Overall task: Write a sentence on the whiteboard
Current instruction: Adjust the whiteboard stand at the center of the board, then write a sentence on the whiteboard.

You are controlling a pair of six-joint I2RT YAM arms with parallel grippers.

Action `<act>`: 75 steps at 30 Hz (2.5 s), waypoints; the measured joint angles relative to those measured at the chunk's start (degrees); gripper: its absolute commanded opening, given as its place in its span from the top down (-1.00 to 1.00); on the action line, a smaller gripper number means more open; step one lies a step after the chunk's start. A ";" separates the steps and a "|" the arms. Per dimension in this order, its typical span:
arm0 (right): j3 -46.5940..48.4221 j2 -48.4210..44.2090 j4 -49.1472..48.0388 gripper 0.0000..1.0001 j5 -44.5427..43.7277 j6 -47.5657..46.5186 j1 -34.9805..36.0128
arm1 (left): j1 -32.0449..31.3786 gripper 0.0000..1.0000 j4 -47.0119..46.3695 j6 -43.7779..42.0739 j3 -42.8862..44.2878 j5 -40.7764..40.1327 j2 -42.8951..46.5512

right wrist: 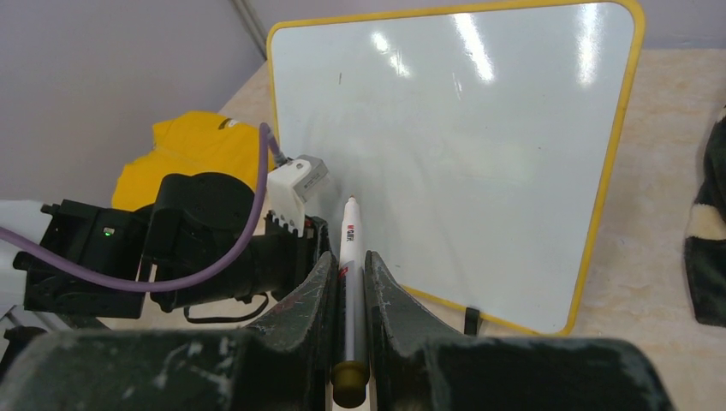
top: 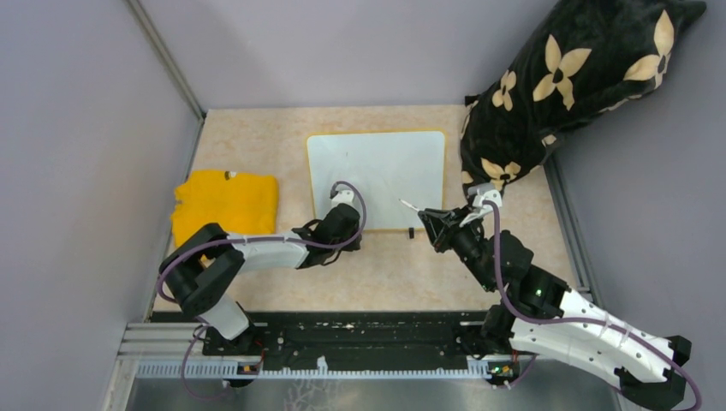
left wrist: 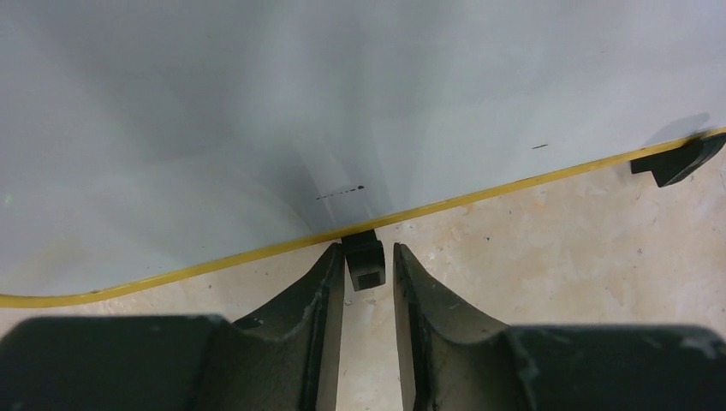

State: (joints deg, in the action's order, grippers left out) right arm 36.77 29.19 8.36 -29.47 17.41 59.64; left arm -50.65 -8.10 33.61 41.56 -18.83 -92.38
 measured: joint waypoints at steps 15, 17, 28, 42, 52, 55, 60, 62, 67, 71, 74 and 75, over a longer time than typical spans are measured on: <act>0.00 0.00 0.28 1.00 0.00 0.79 0.00 | -1.77 0.26 0.33 -0.11 1.92 -0.72 -1.92; 0.00 0.00 0.35 1.00 0.00 0.79 0.00 | -1.77 0.02 0.35 -0.07 1.92 -0.61 -1.88; 0.00 -0.22 1.16 1.00 -0.31 0.81 0.00 | -2.62 -0.52 6.34 0.48 -0.07 -0.46 14.75; -0.04 1.40 -2.08 1.00 0.24 2.14 0.00 | 3.63 -0.67 18.53 -11.50 2.47 -10.16 38.23; -0.04 7.50 -6.34 1.00 3.02 2.23 0.00 | 32.79 -0.69 14.51 -5.90 -0.42 14.25 39.91; -0.04 8.63 -6.67 1.00 3.50 2.21 0.00 | 35.23 -0.73 9.33 -5.07 -2.43 20.22 39.89; -0.04 8.74 -6.91 1.00 3.87 2.14 0.00 | 35.67 -0.87 2.38 -4.59 -5.09 24.65 39.93; -0.15 8.74 -7.26 1.00 4.13 2.10 0.00 | 35.71 -0.88 1.42 -3.87 -4.72 23.78 39.71; -1.27 8.85 -8.83 1.00 4.52 1.84 0.00 | 35.71 -0.91 1.60 -3.17 -0.02 22.71 34.97; -1.46 9.33 -9.18 1.00 5.01 1.60 0.00 | 36.17 -0.92 -0.72 -4.61 1.01 25.46 31.58; -1.44 9.49 -9.11 1.00 5.11 0.98 0.00 | 38.36 -0.91 -6.01 -4.90 -1.62 30.71 31.41; -1.42 9.49 -9.14 1.00 5.11 0.61 0.00 | 39.89 -0.91 -7.98 -4.70 -2.80 33.16 31.41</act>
State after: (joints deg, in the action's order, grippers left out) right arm 35.35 38.68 -0.78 -24.36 18.02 59.64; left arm -10.76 -16.08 28.91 38.76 14.33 -60.97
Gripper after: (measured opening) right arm 0.128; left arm 0.956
